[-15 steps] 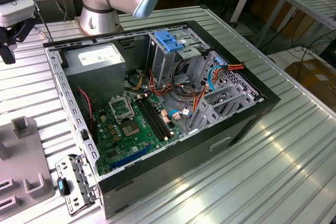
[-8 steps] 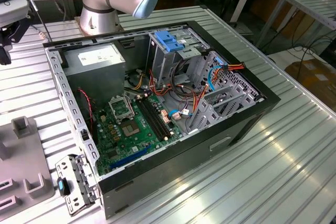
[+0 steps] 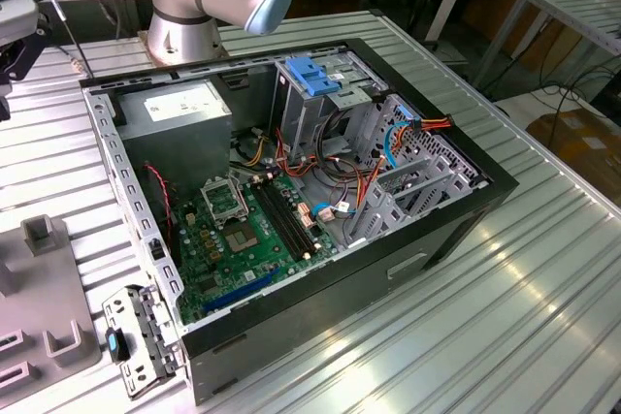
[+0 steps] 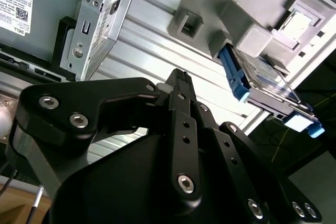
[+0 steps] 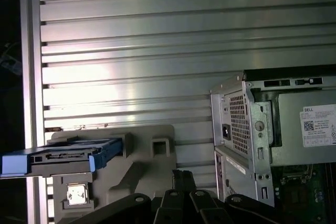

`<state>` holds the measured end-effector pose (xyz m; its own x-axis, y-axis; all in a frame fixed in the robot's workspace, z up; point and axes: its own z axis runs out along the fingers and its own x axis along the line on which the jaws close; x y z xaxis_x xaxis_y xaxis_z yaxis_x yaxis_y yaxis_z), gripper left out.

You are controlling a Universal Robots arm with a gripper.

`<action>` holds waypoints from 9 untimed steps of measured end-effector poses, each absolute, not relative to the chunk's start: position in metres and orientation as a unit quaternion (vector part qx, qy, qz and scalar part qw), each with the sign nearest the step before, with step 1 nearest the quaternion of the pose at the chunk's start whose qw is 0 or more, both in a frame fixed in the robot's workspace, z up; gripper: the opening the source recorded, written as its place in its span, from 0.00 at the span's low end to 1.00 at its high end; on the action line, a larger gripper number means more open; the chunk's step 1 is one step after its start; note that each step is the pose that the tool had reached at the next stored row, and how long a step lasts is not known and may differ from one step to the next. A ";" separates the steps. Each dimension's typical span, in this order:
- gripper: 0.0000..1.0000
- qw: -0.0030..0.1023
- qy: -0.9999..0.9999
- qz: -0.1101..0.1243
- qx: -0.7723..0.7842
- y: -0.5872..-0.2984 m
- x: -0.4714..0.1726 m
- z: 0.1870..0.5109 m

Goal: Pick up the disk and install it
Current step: 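Reach for the disk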

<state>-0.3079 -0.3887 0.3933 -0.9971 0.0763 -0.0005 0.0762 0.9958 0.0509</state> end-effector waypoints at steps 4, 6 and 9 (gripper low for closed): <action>0.11 0.001 0.999 0.025 0.038 -0.389 -0.312 0.393; 0.11 0.001 0.999 0.025 0.038 -0.388 -0.314 0.393; 0.11 0.001 0.999 0.025 0.038 -0.388 -0.318 0.393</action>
